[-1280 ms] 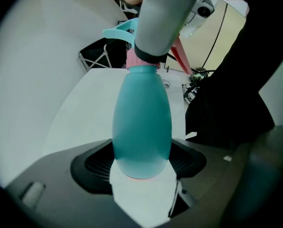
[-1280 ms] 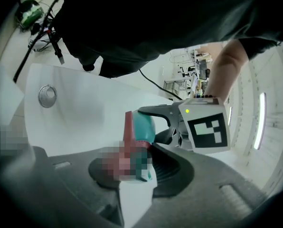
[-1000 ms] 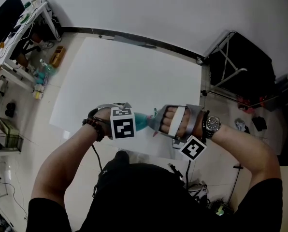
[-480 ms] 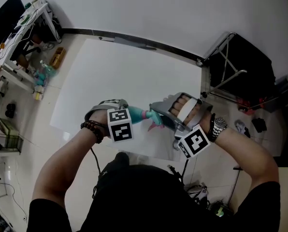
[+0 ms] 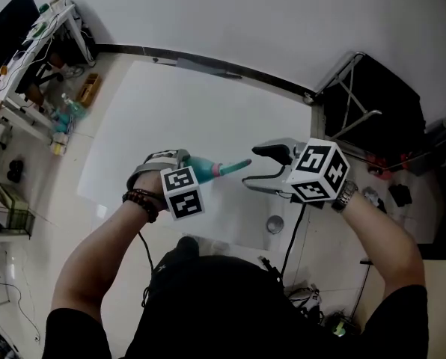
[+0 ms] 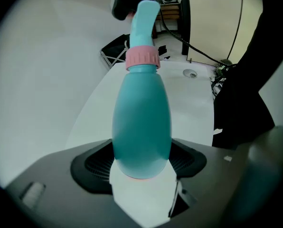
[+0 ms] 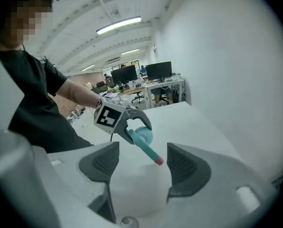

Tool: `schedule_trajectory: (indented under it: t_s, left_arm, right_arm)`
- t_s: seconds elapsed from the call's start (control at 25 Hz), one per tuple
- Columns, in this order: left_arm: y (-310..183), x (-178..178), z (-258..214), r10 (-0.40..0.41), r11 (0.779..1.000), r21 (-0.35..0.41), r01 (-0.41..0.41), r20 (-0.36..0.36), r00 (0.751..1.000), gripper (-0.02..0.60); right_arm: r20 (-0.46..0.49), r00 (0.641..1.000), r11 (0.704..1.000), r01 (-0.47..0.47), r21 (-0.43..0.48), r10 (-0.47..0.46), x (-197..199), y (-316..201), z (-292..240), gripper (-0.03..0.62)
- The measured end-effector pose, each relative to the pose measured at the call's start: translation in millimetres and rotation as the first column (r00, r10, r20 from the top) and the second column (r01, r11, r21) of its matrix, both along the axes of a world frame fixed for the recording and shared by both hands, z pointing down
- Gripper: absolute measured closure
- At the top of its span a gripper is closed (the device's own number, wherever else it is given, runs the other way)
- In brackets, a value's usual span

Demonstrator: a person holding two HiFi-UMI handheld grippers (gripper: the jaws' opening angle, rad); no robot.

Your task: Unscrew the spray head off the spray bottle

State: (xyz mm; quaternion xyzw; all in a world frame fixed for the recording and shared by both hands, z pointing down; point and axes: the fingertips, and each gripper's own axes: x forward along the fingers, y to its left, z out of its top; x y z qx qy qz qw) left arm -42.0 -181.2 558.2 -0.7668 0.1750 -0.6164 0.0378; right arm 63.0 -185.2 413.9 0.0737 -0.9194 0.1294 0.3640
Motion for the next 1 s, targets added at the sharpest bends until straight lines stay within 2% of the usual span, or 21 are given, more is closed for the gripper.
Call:
schedule_trajectory:
  t_s: [0.04, 0.12, 0.24, 0.36, 0.56, 0.6, 0.68, 0.88, 1.0]
  left_arm:
    - [0.6, 2.1, -0.6, 0.003, 1.000, 0.000, -0.003, -0.002, 1.000, 0.202]
    - [2.4, 7.1, -1.8, 0.016, 1.000, -0.004, -0.016, -0.005, 1.000, 0.202]
    - [7.4, 12.8, -2.4, 0.044, 0.999, -0.021, -0.044, -0.006, 0.999, 0.202]
    - [13.8, 17.4, -1.8, 0.064, 0.997, -0.039, -0.064, -0.011, 0.998, 0.202]
    - [20.6, 21.7, -2.5, 0.083, 0.995, -0.056, -0.083, -0.009, 0.997, 0.201]
    - [21.3, 22.2, -2.6, 0.085, 0.995, -0.057, -0.085, -0.008, 0.996, 0.201]
    - [21.2, 22.5, -2.4, 0.087, 0.995, -0.055, -0.087, -0.005, 0.996, 0.201]
    - [18.7, 22.6, -3.3, 0.082, 0.996, -0.042, -0.082, 0.003, 0.997, 0.202]
    - [18.7, 21.9, -3.3, 0.080, 0.996, -0.048, -0.080, 0.005, 0.997, 0.202]
  right_arm:
    - [-0.006, 1.000, 1.000, 0.001, 0.004, -0.001, -4.4, 0.1, 2.9, 0.301]
    - [-0.051, 0.997, 0.995, 0.054, 0.080, -0.050, -12.0, 3.0, 8.8, 0.301]
    - [-0.132, 0.979, 0.965, 0.180, 0.188, -0.157, -24.7, 13.3, 16.2, 0.301]
    - [-0.192, 0.956, 0.938, 0.265, 0.225, -0.223, -34.7, 22.7, 27.5, 0.301]
    - [-0.234, 0.942, 0.939, 0.285, 0.190, -0.239, -39.2, 29.6, 44.3, 0.309]
    - [-0.241, 0.941, 0.941, 0.284, 0.182, -0.237, -39.0, 29.8, 46.3, 0.323]
    - [-0.250, 0.940, 0.946, 0.278, 0.167, -0.232, -38.8, 29.5, 49.3, 0.412]
    - [-0.236, 0.950, 0.965, 0.235, 0.115, -0.203, -39.6, 28.9, 51.5, 0.421]
    - [-0.245, 0.944, 0.959, 0.255, 0.120, -0.220, -40.7, 32.8, 51.9, 0.471]
